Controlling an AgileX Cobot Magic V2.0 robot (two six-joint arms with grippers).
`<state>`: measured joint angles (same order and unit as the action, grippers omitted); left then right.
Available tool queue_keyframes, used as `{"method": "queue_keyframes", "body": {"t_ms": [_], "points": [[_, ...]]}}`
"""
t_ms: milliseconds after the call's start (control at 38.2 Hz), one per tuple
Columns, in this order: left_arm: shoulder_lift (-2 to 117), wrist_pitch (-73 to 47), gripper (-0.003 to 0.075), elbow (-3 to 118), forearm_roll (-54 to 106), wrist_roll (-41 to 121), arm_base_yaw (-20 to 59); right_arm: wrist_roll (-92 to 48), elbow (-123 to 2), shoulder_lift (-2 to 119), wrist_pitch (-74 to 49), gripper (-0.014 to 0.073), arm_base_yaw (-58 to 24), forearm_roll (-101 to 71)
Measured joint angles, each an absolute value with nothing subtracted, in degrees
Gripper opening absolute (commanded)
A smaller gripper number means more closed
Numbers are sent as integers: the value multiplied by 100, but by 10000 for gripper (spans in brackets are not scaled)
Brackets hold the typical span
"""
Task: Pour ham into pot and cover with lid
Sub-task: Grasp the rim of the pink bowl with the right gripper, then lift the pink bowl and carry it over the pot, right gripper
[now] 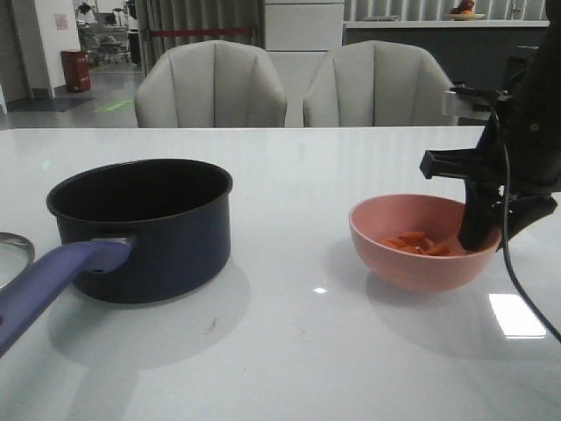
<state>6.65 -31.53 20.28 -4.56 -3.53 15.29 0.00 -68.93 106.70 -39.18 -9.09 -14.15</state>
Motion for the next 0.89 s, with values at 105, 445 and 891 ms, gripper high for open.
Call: {"method": "queue_keyframes", "body": {"t_ms": [105, 445, 891], "points": [[665, -3153, 438, 2028, -456, -353, 1529, 0, -6913, 10670, -3918, 160, -909, -1413], [665, -3161, 438, 2028, -456, -353, 1529, 0, -7465, 10688, -4518, 157, -982, -1471], [665, -3161, 438, 2028, -456, -353, 1529, 0, -9562, 10363, -4959, 157, -2653, -1513]]}}
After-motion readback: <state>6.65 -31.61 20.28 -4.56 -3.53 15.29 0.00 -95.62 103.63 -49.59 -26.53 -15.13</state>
